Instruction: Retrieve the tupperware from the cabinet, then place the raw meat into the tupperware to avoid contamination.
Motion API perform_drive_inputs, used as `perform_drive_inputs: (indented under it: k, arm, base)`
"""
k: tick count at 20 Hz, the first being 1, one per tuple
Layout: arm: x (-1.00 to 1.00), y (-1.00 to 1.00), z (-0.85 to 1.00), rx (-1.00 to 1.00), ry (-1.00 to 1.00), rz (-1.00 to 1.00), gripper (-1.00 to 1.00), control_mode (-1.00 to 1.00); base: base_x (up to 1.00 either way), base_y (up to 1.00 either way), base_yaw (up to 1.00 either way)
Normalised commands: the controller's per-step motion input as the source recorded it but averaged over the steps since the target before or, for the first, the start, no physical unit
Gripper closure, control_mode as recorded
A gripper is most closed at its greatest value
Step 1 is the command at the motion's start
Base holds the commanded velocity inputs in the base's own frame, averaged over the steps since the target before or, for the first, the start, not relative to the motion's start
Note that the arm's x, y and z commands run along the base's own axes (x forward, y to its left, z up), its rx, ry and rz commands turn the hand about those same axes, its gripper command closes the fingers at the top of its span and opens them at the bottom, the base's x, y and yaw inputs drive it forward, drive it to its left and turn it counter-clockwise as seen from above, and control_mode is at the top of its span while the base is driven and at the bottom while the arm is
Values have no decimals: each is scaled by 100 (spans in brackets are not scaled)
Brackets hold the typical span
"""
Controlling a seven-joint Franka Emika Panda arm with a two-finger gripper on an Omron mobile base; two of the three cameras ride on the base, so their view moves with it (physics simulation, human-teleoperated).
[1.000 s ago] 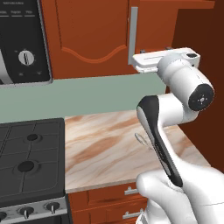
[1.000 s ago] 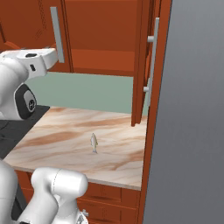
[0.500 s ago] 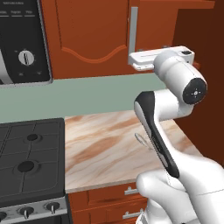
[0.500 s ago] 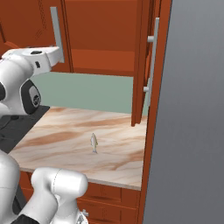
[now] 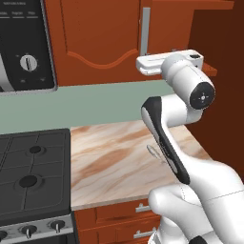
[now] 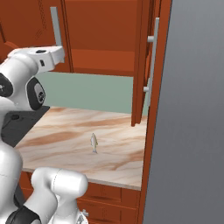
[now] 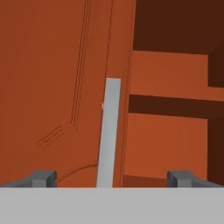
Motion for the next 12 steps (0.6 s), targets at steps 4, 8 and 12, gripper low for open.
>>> perform_drive_inputs:
  k: [4, 8, 12]
  arm:
    - [20, 0, 0, 0, 0, 0, -100, -100]
    - [18, 0, 0, 0, -2, 0, -100, -100]
    - [15, 0, 0, 0, -5, 0, -100, -100]
  base:
    - [0, 0, 0]
    - [0, 0, 0]
    - [0, 0, 0]
